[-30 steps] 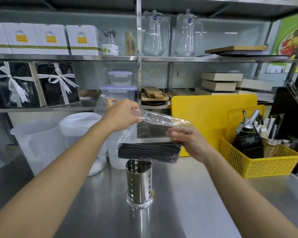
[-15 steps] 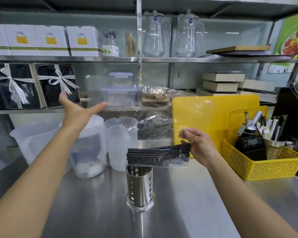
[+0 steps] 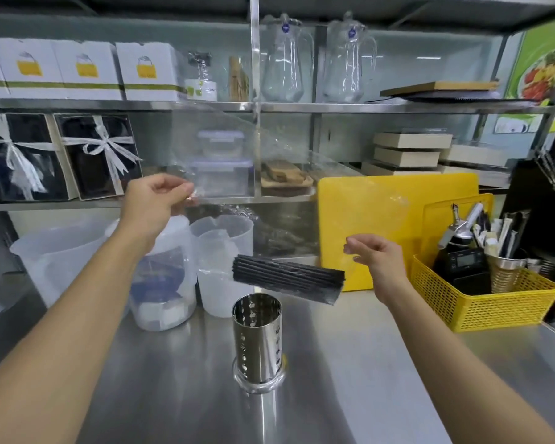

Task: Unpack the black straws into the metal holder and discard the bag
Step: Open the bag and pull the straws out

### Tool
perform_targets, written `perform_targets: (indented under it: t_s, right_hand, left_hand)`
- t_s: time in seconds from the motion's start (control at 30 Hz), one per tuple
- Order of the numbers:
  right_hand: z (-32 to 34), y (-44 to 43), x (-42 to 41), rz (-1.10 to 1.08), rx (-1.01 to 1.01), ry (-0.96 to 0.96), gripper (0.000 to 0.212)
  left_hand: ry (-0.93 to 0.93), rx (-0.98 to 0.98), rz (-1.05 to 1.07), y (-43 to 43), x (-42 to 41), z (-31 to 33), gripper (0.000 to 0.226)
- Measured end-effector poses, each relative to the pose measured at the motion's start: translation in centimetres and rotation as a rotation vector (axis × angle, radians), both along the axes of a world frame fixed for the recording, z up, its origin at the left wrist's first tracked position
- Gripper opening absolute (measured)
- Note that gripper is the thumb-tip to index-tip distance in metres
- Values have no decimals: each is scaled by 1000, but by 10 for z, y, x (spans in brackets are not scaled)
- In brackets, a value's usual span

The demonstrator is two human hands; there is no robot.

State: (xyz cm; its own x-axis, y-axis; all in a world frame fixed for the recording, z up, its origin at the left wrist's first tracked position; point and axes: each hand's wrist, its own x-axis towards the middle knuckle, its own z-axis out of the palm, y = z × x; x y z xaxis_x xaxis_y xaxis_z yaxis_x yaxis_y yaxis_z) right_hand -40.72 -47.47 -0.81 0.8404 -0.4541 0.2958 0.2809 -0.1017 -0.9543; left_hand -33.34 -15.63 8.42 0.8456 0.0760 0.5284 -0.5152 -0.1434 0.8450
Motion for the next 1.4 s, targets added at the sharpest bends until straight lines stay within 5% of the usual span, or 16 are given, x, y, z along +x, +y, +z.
perform_targets:
  t_s: [0.27,0.77,0.93,1.07,1.2,1.4]
  right_hand:
    - [9,-19,-15,-40,270,-77,4]
    - [3,-55,-37,-92,99,-74,2]
    - [-3,-61,-35,-66,67,-51,1]
    - [-5,-65,-31,-63,75,-53,2]
    - [-6,-67,-28,-57,91,-53,1]
    - [-12,-70,-27,-62,100,-44,2]
  left_hand:
    - [82,106,-80,-17,9,-35,17]
    - [312,-142,-180,-55,3,-107,13]
    - [179,-247,-158,-51,5,-90,69]
    - [-122,39,-124,-53,-6,-57,85]
    - [-599,674,174,-79,-29,-14,90]
    - [-558,1069,-50,-160,-53,25,104]
